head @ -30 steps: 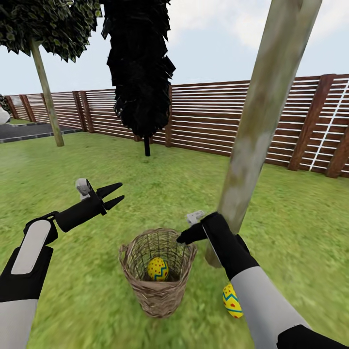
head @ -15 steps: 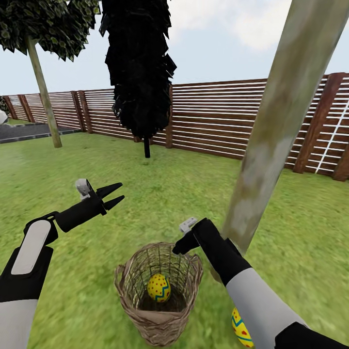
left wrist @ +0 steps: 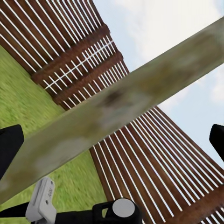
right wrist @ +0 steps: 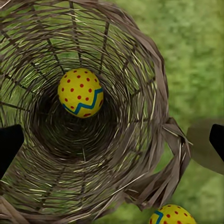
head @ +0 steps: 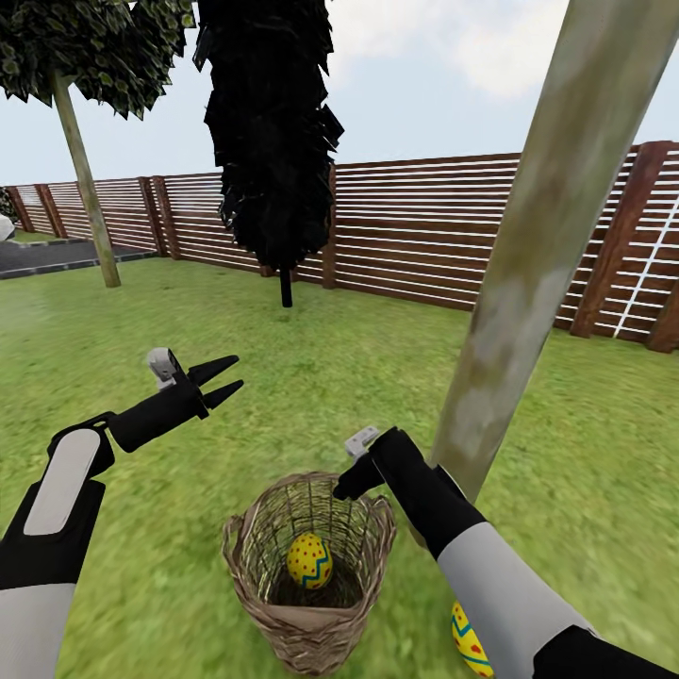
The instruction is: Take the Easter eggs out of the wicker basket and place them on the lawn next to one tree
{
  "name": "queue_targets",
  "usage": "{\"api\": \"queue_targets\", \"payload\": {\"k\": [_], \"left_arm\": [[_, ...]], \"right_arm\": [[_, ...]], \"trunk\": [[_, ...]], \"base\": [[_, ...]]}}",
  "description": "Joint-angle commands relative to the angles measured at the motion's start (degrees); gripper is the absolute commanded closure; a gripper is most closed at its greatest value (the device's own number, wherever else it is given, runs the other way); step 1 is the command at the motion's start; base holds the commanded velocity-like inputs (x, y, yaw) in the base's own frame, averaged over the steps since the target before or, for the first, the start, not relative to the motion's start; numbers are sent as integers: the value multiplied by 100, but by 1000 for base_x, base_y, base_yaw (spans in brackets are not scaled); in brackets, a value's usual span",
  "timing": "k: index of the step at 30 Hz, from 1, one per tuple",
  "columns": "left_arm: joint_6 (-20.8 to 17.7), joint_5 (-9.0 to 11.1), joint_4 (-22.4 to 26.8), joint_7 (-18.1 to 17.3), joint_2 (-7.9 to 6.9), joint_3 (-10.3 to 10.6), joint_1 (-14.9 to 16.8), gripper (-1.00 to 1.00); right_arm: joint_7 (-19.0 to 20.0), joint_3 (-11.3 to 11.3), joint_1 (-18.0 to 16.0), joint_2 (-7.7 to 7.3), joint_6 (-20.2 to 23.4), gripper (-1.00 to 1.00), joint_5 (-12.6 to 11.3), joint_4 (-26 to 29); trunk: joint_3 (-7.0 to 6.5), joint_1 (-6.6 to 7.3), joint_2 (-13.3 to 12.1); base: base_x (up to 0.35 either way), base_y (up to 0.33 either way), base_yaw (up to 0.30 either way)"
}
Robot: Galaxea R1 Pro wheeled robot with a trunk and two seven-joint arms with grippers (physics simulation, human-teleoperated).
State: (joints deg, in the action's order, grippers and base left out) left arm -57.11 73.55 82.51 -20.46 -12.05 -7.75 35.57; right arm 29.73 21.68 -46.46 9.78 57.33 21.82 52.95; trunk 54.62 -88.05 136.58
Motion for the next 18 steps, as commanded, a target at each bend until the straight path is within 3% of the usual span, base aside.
{"api": "queue_targets", "payload": {"k": [1,4,5,6,9,18], "left_arm": [[-21,-34,-5,-38,1,-7,3,-100],[-20,-34,-6,-42,1,-2,3,-100],[-20,-34,-6,-42,1,0,4,-100],[-20,-26,-7,-43,1,-5,3,-100],[-20,-25,-14,-45,1,0,5,-100],[-20,-28,-22,-45,1,-7,3,-100]], "right_arm": [[50,3,-4,4,15,-100,60,5],[50,5,-4,6,15,-100,-80,5],[48,8,-4,6,20,-100,-299,5],[26,85,-4,0,24,-100,-749,4],[16,225,-4,-2,26,-100,-857,-3],[5,240,-4,-2,33,-100,-896,-64]], "trunk": [[6,1,2],[6,1,2],[6,1,2],[5,1,2],[-3,1,2],[-34,1,2]], "base": [[0,61,0],[0,194,0],[0,269,0],[0,299,-100],[0,303,-213],[0,306,-269]]}}
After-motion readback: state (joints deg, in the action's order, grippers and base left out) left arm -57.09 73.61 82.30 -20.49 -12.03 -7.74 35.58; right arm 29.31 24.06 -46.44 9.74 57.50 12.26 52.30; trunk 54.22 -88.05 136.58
